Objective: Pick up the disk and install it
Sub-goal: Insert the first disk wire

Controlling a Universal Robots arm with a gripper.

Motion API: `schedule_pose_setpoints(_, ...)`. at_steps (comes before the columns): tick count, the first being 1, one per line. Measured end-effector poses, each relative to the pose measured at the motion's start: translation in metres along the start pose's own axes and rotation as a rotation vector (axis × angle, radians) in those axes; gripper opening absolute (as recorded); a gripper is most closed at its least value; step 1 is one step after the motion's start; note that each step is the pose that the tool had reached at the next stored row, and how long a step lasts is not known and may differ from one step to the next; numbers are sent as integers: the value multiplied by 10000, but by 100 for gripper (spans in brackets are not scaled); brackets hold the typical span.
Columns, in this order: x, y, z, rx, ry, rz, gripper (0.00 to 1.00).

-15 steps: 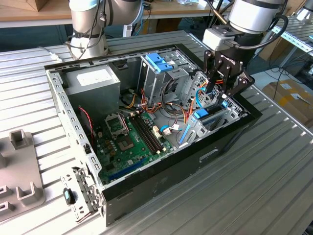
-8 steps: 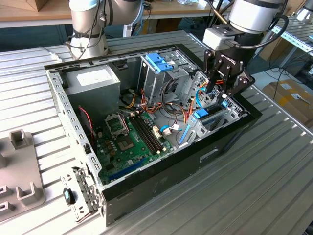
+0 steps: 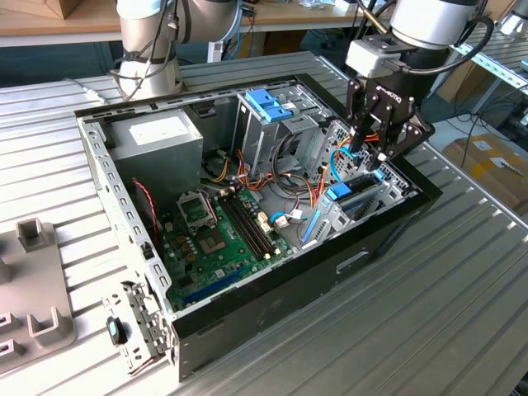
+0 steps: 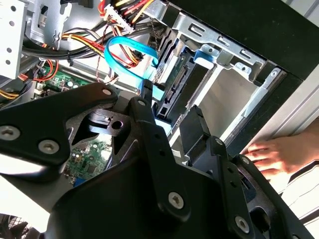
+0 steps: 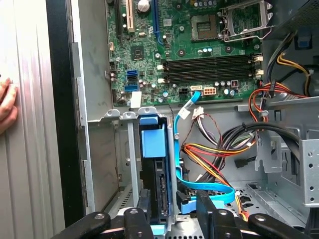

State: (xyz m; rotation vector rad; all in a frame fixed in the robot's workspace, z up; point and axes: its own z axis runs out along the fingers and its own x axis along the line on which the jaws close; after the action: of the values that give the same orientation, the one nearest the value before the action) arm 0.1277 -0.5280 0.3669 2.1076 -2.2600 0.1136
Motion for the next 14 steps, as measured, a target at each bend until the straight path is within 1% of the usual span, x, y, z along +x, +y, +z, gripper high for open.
schedule_pose_setpoints(1, -3, -23, 1, -3, -2, 0, 49)
schedule_pose_setpoints(2, -4, -34, 3, -3, -2, 1, 49)
schedule_pose_setpoints(3, -6, -42, 18, -3, -3, 0, 49)
schedule_pose_setpoints(7, -13, -49, 83, -3, 7, 0, 49)
schedule_pose_setpoints(13, -13, -49, 85, -3, 6, 1, 49)
schedule_pose_setpoints(14, -13, -49, 86, -2, 6, 0, 48)
